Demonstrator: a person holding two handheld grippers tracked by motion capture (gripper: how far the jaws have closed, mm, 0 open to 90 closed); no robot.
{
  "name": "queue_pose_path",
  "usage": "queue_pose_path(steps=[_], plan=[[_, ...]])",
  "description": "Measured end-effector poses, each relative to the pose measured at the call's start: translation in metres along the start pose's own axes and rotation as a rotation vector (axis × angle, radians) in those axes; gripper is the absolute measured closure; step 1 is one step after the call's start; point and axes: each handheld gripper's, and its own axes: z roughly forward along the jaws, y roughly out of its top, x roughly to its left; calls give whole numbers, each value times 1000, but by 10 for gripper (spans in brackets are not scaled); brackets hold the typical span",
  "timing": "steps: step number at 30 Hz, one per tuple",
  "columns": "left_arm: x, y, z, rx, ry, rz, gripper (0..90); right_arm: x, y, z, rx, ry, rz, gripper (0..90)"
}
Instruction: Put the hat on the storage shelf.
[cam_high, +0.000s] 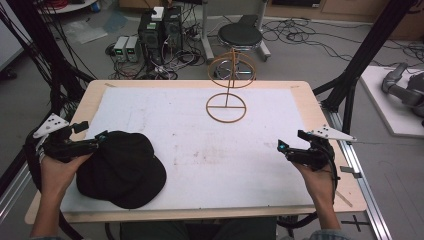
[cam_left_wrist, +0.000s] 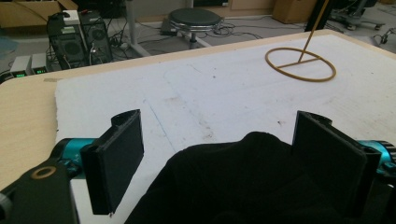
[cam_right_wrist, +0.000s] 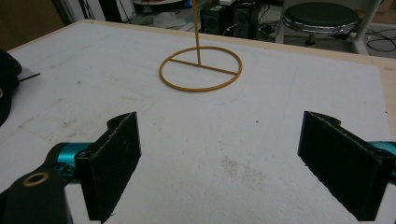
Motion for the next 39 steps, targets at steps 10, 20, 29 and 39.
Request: queue_pose_path(steps=[10,20,29,39], plan=[[-1,1,-1,-11,-13,1,173,1,0,-1,0,2,1,130],[3,-2,-3,-4,-41,-3,173,3,1,1,0,8,0,130],[2,-10,5,80,-83,14,173,2,1,1,1,9,1,130],[9,-16,-9,56,-166,42,173,4,3,4,3,21,-5,130]])
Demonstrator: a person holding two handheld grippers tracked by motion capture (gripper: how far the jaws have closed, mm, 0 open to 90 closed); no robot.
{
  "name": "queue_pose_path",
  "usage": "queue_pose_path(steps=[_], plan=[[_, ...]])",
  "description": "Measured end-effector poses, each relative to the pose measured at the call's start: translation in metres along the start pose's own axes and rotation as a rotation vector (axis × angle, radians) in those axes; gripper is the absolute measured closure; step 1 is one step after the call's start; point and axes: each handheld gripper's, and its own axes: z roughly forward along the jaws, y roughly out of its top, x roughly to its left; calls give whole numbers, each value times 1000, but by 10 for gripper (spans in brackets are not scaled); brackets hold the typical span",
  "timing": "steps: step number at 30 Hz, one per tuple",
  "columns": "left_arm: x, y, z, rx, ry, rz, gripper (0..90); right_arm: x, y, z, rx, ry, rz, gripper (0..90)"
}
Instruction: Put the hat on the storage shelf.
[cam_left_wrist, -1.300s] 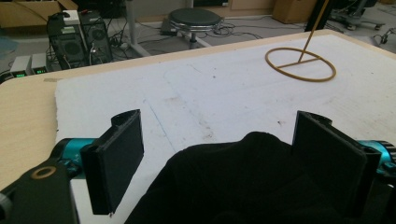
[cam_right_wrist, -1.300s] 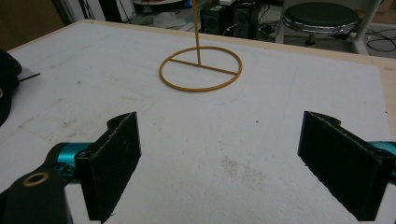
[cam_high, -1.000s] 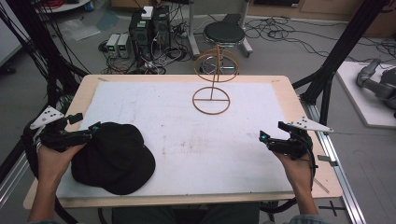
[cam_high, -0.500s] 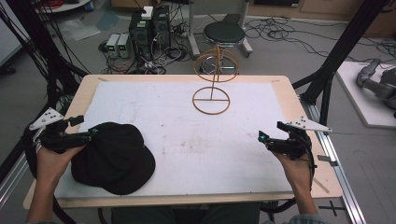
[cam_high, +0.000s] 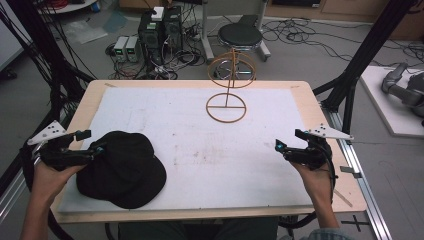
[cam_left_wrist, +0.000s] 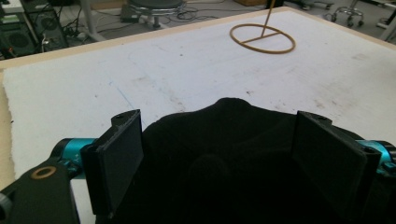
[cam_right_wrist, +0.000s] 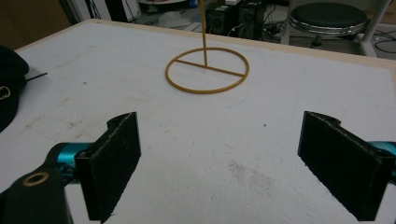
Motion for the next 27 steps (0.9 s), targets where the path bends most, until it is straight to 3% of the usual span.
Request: queue_pose_path(steps=[8,18,23,27], plan=[[3,-11,-4,-9,-31,13,173,4,3,7,8,16,-8,130],[10,-27,6,32,-60,-18,178,5,4,9,9,23,-11,130],[11,-29,8,40,-102,-29,318,5,4,8,6,20,-10,130],[10,-30,9,55,-108,-22,407,5,4,7,7,18,-6,130]])
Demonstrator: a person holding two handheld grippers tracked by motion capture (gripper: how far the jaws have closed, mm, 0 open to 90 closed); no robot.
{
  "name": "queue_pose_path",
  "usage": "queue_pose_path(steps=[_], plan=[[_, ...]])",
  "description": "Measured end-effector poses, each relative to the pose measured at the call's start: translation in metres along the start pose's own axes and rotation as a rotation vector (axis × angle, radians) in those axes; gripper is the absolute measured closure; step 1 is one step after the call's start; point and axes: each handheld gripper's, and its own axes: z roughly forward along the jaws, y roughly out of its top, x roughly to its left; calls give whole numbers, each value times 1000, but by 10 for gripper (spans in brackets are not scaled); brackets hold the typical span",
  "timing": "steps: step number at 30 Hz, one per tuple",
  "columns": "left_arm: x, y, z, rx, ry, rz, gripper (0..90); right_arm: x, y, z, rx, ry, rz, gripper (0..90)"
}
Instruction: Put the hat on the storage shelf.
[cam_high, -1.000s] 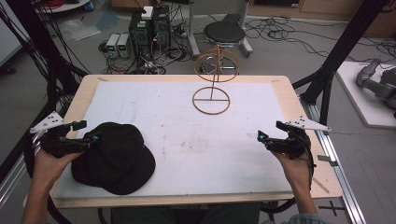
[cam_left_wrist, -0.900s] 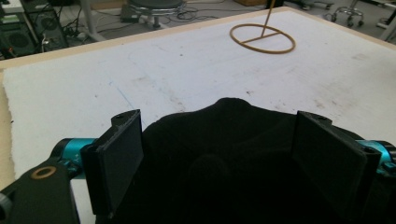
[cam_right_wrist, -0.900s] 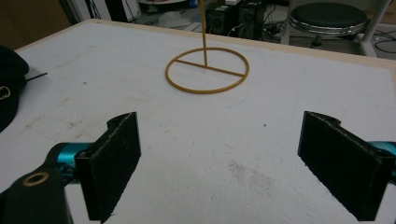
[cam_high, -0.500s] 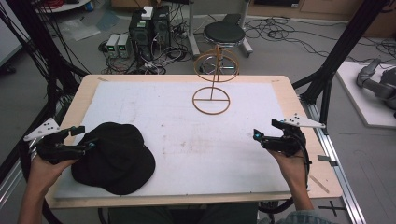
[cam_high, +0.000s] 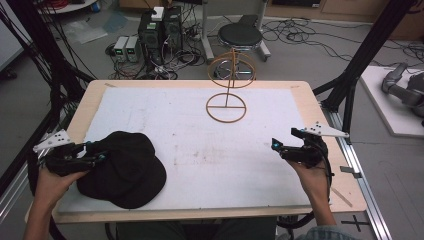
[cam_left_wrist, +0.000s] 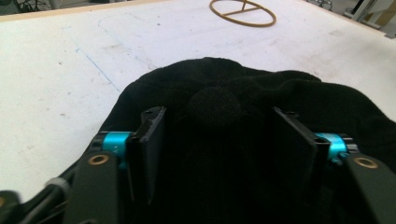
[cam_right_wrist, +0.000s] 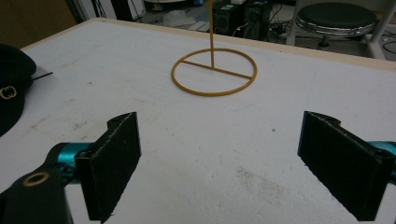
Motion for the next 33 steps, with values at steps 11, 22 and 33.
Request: queue_pose_path(steps=[11,22,33], plan=[[-5,3,0,16,4,19,673,0,0,-1,6,2,12,131],[-16,21,-2,-60,-16,61,789,-3,-2,-6,4,-8,18,131],[-34,53,9,-78,-52,128,791,-8,-5,-12,-2,-19,31,132]])
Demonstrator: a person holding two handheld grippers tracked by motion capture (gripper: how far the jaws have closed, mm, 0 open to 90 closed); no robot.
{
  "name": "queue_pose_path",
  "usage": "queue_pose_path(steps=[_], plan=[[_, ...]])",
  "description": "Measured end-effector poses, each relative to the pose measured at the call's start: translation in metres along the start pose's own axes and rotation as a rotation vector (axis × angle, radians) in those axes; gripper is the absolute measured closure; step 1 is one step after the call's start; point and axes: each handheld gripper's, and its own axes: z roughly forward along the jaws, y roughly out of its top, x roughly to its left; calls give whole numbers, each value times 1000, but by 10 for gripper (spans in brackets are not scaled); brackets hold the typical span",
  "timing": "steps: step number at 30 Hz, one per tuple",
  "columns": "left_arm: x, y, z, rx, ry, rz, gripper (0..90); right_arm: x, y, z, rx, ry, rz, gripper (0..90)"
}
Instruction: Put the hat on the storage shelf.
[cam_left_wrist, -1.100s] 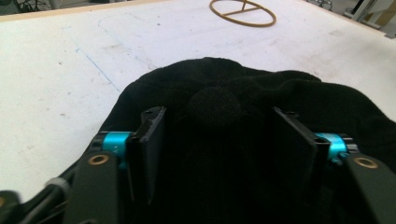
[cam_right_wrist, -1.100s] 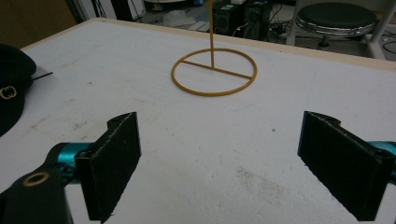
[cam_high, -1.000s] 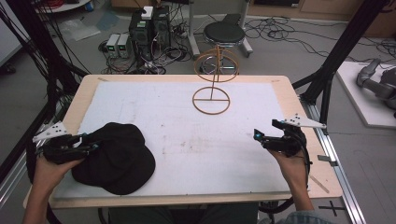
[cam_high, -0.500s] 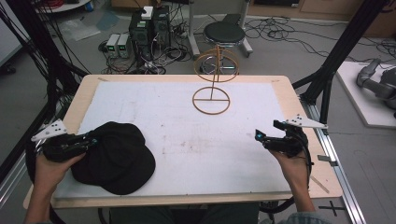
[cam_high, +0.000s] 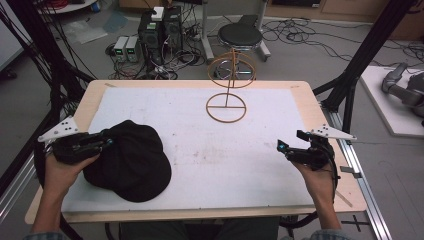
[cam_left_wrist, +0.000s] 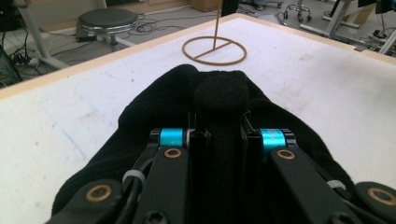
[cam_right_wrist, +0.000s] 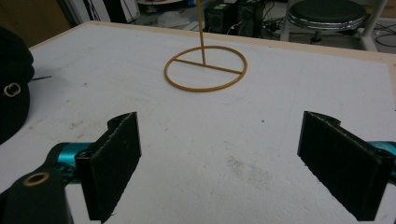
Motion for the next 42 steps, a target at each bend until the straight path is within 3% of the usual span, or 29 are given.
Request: queue_pose_path(steps=[4,6,7,8,12,22,29,37,42], plan=[[-2,25,11,6,-24,39,792,-2,-1,-1,0,-2,9,132],[-3,29,12,9,-27,50,792,-2,-1,-1,2,-2,10,132],[-4,42,16,8,-37,71,793,-2,-1,-1,1,-2,12,131],[-4,42,16,8,-37,71,793,-2,-1,-2,0,-1,11,132],[-7,63,26,-33,-52,100,792,-1,-2,-4,-4,-2,9,131],[-6,94,50,-95,-132,78,792,-1,-6,-7,-14,-8,10,132],[-5,130,69,-105,-161,92,794,-3,-11,-13,-3,-18,11,132],[-4,168,90,-148,-203,79,794,-5,-15,-18,-3,-27,17,131],[-7,193,103,-171,-213,95,795,-4,-17,-21,5,-32,11,132]])
